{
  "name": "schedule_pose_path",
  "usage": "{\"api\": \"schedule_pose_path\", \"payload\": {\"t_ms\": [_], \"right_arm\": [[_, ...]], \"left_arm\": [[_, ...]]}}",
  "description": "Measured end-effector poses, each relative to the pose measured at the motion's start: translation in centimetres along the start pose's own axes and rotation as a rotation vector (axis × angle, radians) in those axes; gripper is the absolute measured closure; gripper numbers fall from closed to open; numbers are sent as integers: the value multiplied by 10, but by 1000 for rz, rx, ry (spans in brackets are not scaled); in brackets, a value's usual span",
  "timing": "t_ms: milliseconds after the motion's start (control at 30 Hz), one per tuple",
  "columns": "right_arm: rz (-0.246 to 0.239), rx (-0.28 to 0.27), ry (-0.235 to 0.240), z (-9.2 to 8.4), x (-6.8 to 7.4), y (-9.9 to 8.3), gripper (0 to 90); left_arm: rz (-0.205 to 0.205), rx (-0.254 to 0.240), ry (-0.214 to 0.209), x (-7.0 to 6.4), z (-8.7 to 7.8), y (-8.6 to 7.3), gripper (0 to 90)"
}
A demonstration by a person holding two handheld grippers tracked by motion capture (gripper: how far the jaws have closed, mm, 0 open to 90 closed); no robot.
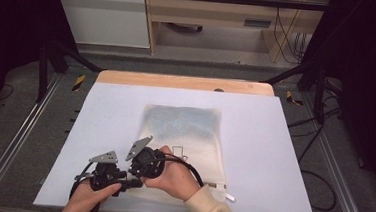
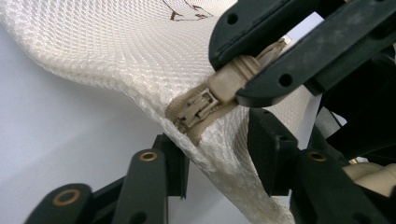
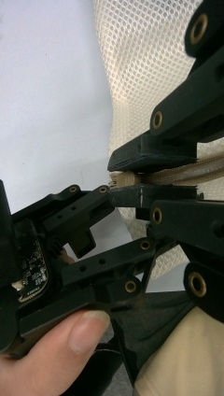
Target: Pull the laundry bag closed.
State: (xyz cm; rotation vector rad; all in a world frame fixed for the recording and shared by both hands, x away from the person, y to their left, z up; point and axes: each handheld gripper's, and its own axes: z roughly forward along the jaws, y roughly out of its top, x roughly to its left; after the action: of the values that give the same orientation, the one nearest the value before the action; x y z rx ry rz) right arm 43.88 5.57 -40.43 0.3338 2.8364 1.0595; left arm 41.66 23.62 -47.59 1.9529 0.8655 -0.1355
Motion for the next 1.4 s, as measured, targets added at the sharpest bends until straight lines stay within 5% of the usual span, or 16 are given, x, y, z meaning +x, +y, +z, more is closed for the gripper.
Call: {"api": "schedule_pose_path", "payload": {"t_ms": [933,1400], "right_arm": [[11,10,6,3,-3,-8,817],[-9,33,-8,5,-3,-12,818]], "left_arm": [[16,48,21,4,6,4,814],[19,45,44,5,3,4,840]]}}
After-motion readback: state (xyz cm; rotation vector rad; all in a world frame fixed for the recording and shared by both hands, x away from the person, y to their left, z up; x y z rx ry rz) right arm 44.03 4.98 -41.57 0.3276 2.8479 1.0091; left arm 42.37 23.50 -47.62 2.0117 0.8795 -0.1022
